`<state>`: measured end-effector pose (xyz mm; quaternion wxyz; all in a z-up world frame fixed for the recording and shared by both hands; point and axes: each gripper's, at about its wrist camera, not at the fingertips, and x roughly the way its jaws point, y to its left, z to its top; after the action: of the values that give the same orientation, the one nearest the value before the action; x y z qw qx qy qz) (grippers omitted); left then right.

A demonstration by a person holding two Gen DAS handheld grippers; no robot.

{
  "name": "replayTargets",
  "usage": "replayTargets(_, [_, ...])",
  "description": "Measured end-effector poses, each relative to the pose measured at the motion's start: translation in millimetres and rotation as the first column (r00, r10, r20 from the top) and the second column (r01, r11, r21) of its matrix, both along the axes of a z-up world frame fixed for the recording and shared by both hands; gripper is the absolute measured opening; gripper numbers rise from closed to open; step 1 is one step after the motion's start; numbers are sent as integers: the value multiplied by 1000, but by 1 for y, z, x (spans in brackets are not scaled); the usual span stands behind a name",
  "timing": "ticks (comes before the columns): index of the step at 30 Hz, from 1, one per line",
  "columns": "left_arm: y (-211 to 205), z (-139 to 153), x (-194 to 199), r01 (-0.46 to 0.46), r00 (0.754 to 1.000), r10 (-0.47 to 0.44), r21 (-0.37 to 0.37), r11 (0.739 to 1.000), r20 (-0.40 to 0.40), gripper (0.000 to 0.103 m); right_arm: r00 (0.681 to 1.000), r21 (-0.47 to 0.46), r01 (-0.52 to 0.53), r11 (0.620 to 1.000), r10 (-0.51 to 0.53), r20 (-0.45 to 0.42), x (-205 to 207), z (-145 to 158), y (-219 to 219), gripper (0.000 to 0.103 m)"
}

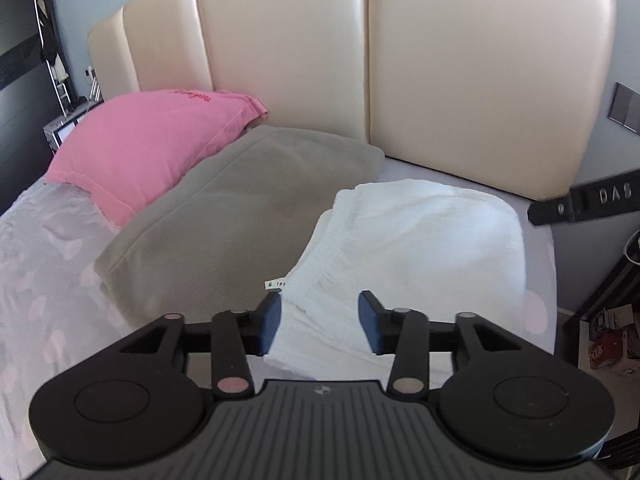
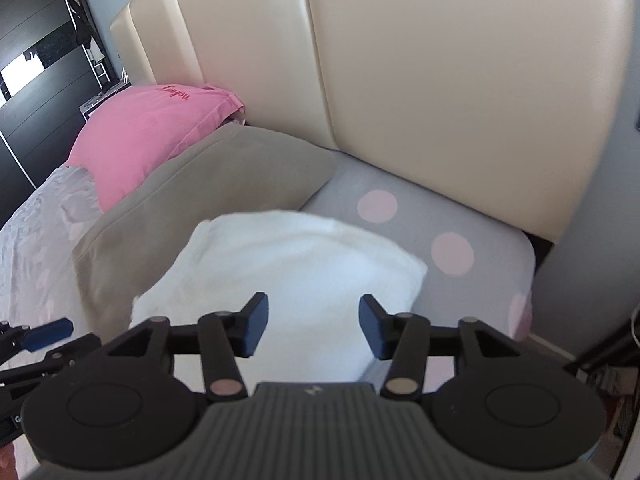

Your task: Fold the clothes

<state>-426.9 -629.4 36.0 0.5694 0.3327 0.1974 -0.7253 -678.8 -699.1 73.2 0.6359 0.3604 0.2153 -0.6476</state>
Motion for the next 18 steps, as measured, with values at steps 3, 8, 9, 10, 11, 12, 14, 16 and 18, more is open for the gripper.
replayTargets(3, [22,10,-1,-5,1000,5,-12,1000,-25,45,1000,16,7,1000,-7,-7,8,6,36,53])
replayTargets(8, [51,15,-1,-25,999,23,-50,998,-48,59,999,-25,39,999,-39,-13,20,7,91,54])
replayTargets(9, [58,15,-1,-25,999,23,-54,998,-48,60,999,-37,41,998,-42,-10,22,5,103,54])
replayTargets(10, [64,13,-2,-23,999,20,-52,998,-47,62,999,-48,50,998,-51,-17,25,3,111,54])
replayTargets(11, [70,11,-2,-20,999,18,-51,998,-46,63,998,-57,58,997,-60,-28,28,2,120,54])
replayTargets(12, [76,9,-3,-18,999,15,-50,999,-45,64,997,-67,71,995,-74,-36,31,-1,129,54])
replayTargets(14, [89,4,-4,-20,999,18,-51,998,-47,64,994,-87,98,991,-102,-39,35,-7,150,55])
replayTargets(16, [103,0,-4,-38,998,34,-70,997,-57,64,990,-100,128,987,-133,-43,38,-16,166,56])
replayTargets(18, [115,-5,-5,-53,997,48,-69,996,-64,64,987,-106,146,984,-153,-57,40,-24,180,56])
